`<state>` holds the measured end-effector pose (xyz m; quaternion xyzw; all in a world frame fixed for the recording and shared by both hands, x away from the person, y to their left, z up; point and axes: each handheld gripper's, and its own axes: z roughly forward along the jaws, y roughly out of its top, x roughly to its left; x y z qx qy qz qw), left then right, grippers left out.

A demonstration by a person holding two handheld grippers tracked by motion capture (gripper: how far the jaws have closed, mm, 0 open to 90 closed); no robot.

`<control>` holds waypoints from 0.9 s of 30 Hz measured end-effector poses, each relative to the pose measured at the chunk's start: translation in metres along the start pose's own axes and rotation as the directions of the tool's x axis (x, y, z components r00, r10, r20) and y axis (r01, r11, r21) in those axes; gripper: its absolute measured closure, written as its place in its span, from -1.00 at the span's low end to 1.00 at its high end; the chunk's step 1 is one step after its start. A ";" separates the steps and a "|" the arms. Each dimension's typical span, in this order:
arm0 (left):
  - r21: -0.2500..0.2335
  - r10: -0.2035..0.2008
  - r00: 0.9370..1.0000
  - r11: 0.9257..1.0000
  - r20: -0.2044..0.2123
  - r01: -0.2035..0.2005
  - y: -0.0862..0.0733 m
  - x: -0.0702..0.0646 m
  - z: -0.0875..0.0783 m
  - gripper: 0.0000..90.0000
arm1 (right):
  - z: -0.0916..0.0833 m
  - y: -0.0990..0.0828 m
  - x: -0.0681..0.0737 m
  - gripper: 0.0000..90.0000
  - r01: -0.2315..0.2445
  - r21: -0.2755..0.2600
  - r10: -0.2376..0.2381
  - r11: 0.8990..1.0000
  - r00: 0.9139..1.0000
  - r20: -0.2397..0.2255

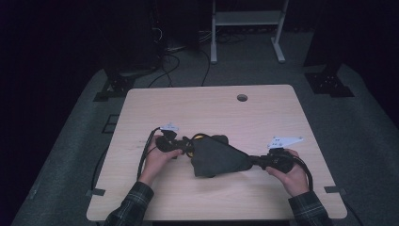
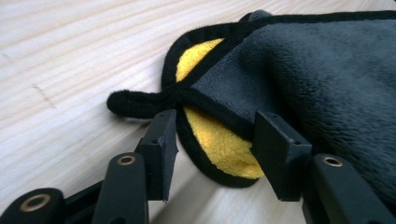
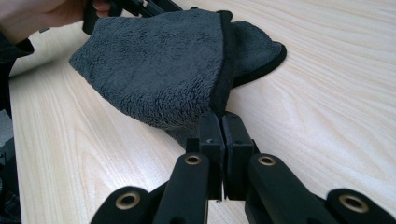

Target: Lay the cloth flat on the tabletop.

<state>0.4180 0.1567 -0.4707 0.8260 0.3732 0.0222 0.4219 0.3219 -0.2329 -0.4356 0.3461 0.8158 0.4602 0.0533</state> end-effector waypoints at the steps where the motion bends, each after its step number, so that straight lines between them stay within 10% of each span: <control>1: 0.000 0.000 1.000 1.000 0.000 0.000 0.000 0.000 0.000 0.07 | 0.000 0.000 0.000 0.95 0.000 0.000 0.000 1.000 1.000 0.000; 8: -0.051 0.008 0.999 0.999 0.045 -0.005 0.009 -0.005 0.008 0.22 | 0.000 0.000 0.001 0.95 0.005 -0.001 -0.005 1.000 1.000 -0.006; 15: 0.011 0.055 0.998 0.998 0.020 -0.055 0.010 -0.013 0.017 0.96 | -0.001 0.000 0.002 0.95 0.009 -0.006 -0.009 1.000 1.000 -0.006; 27: -0.147 0.056 0.998 0.987 -0.021 -0.059 0.022 -0.008 -0.040 0.99 | -0.010 0.002 0.007 0.94 0.021 -0.037 -0.022 0.999 0.999 -0.025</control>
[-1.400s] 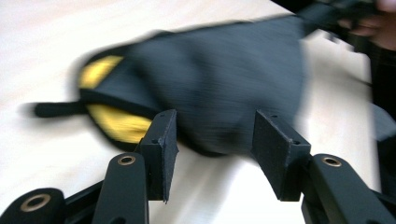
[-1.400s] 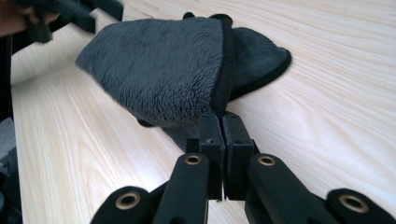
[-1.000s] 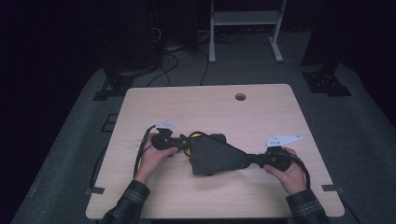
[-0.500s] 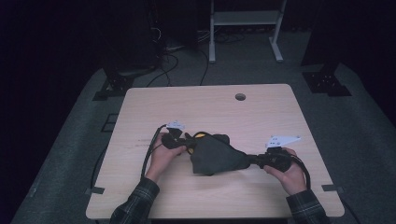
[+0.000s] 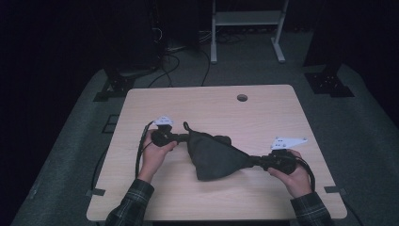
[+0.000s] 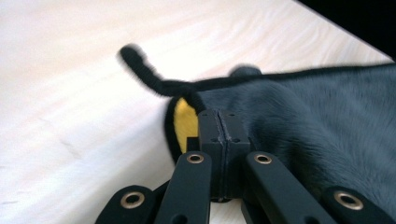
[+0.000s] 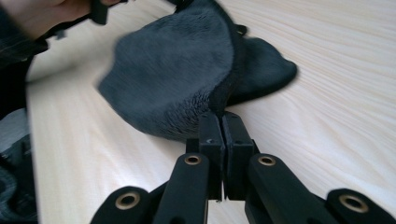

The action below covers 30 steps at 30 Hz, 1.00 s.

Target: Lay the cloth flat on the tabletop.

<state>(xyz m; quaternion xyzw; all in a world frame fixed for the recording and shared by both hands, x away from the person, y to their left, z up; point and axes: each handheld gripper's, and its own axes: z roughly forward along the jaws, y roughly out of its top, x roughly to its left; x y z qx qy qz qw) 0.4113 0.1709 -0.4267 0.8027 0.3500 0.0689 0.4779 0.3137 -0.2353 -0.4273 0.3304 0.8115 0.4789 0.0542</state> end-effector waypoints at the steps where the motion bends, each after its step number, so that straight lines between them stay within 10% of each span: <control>1: -0.020 0.007 1.000 1.000 -0.009 -0.007 0.003 0.000 -0.006 0.99 | 0.003 0.002 0.009 0.94 0.023 0.000 -0.023 1.000 0.999 -0.028; 6: -0.110 0.017 0.998 0.994 -0.065 -0.024 0.013 0.003 -0.036 0.99 | 0.016 0.006 0.033 0.94 0.084 0.019 -0.081 0.996 0.991 -0.110; 13: -0.231 -0.030 0.993 0.973 -0.111 0.004 0.014 0.018 -0.084 1.00 | 0.053 0.008 0.086 0.94 0.210 0.060 -0.187 0.976 0.945 -0.268; 19: -0.121 -0.059 0.996 0.991 -0.072 0.050 -0.002 0.017 -0.070 0.59 | 0.090 0.006 0.112 0.94 0.256 0.108 -0.209 0.961 0.920 -0.331; 30: -0.022 -0.022 0.999 0.999 0.050 0.023 0.009 -0.028 -0.023 0.02 | 0.125 0.002 0.131 0.93 0.271 0.089 -0.231 0.958 0.920 -0.315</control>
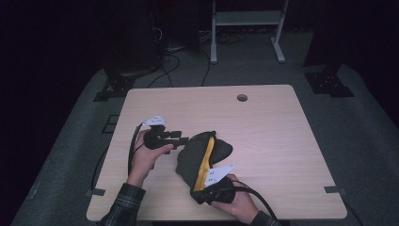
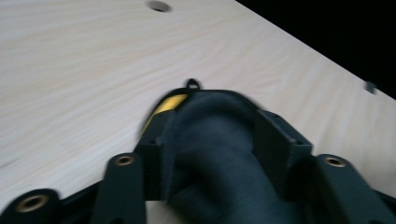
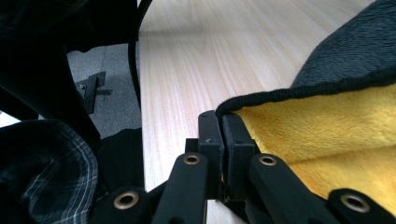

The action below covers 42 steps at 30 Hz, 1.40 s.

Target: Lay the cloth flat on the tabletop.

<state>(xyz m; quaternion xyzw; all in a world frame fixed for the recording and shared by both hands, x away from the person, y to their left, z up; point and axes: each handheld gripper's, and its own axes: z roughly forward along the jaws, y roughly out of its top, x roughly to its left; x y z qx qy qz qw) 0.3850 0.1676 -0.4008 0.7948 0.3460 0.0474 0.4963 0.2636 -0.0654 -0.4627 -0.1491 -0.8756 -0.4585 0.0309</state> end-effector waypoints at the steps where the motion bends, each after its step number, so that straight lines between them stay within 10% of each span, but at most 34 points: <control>1: 0.022 0.015 1.000 1.000 0.011 -0.016 0.003 -0.008 0.011 -0.03 | 0.005 0.000 0.001 0.93 -0.001 0.004 0.001 1.000 1.000 0.004; 6: 0.074 0.020 0.999 0.997 0.027 -0.022 0.003 -0.022 0.035 -0.15 | 0.012 -0.001 0.003 0.93 0.002 0.007 -0.002 1.000 1.000 0.005; 9: 0.133 0.051 0.997 0.990 -0.050 -0.044 0.000 -0.029 0.054 -0.16 | 0.013 -0.002 0.005 0.93 0.010 0.010 -0.010 1.000 1.000 0.008; 13: 0.162 0.061 0.995 0.986 -0.083 -0.047 -0.004 -0.027 0.057 0.27 | 0.013 -0.002 0.006 0.93 0.015 0.008 -0.015 1.000 1.000 0.011; 17: 0.130 -0.001 0.998 0.991 -0.070 0.010 -0.005 -0.016 0.044 0.85 | 0.010 -0.001 0.004 0.69 0.015 -0.002 -0.015 1.000 1.000 0.007; 29: 0.031 -0.018 0.999 0.999 -0.050 0.020 0.000 0.015 -0.014 0.85 | -0.036 0.011 -0.031 0.43 -0.030 -0.118 0.046 0.993 0.991 0.128; 34: 0.008 -0.007 0.999 1.000 -0.052 0.007 -0.003 0.027 -0.032 0.85 | -0.059 0.016 -0.075 0.37 -0.084 -0.148 0.118 0.985 0.962 0.244; 42: 0.000 -0.019 0.999 1.000 -0.048 0.019 -0.010 0.041 -0.042 0.85 | -0.067 0.020 -0.151 0.35 -0.204 -0.182 0.259 0.962 0.892 0.369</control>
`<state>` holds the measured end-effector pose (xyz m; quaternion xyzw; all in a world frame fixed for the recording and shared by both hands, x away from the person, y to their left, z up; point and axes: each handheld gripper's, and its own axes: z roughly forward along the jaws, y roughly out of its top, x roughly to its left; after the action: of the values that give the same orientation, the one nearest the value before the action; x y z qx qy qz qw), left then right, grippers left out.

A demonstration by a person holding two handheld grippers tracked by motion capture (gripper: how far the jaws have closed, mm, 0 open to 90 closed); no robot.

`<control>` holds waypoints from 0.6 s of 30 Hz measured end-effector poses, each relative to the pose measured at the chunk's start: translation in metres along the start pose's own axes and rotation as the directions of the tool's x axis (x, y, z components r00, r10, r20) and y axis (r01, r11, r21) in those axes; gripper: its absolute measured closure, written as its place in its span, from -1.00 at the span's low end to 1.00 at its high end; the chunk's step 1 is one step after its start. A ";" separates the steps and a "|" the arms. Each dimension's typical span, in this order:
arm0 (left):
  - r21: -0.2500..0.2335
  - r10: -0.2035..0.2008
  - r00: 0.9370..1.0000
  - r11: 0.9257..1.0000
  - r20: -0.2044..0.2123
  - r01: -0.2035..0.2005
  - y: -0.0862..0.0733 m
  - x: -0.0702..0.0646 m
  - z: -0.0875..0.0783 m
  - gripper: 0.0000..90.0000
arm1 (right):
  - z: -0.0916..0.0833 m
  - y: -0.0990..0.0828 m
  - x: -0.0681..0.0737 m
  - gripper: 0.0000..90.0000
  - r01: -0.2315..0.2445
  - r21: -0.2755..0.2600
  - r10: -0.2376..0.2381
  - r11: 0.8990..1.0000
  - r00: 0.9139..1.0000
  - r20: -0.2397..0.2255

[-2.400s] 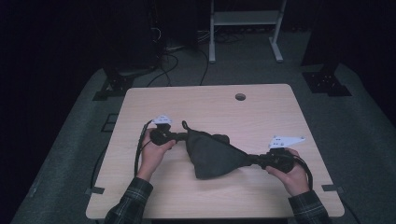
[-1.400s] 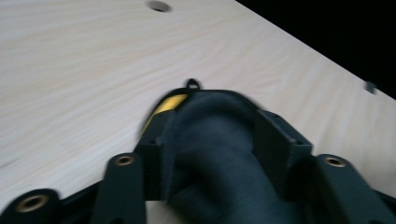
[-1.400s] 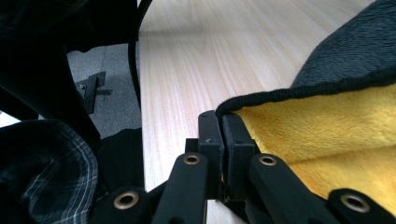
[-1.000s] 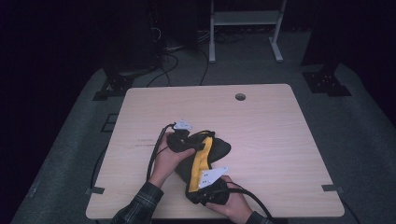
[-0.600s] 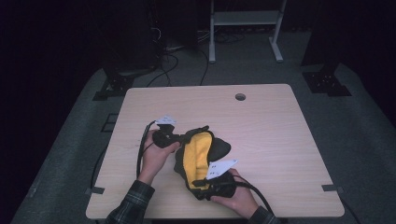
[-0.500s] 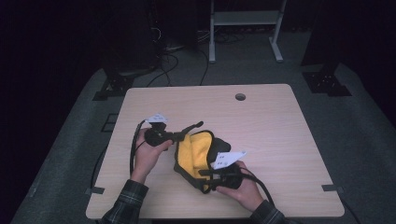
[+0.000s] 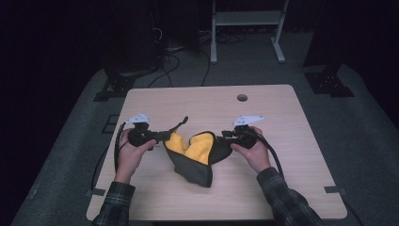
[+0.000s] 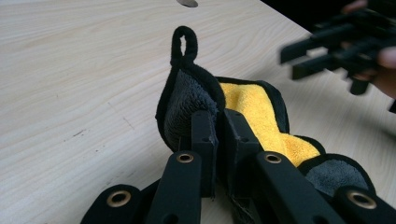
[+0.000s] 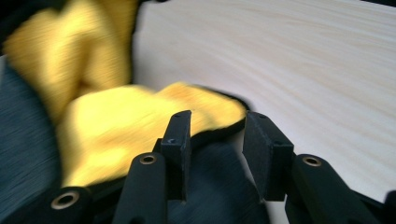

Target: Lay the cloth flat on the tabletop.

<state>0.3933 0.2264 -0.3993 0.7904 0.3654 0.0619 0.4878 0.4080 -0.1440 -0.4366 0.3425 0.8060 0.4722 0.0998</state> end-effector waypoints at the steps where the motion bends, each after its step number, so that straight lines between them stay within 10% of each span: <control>1: 0.001 -0.001 1.000 1.000 0.004 0.001 0.000 0.001 -0.001 0.85 | 0.011 0.005 -0.009 0.34 -0.019 0.010 0.019 1.000 1.000 0.016; 11: -0.005 0.005 1.000 1.000 0.012 -0.005 0.001 0.002 -0.002 0.85 | 0.068 0.015 -0.032 0.35 -0.092 0.120 0.087 0.989 0.995 0.042; 18: -0.012 0.004 1.000 1.000 0.011 -0.004 0.001 0.002 -0.004 0.85 | 0.084 0.012 -0.027 0.59 -0.057 0.184 0.056 0.981 0.998 0.009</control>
<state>0.3932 0.2300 -0.3972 0.7885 0.3606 0.0607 0.4945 0.4738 -0.0996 -0.4757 0.3739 0.8361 0.3976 0.0561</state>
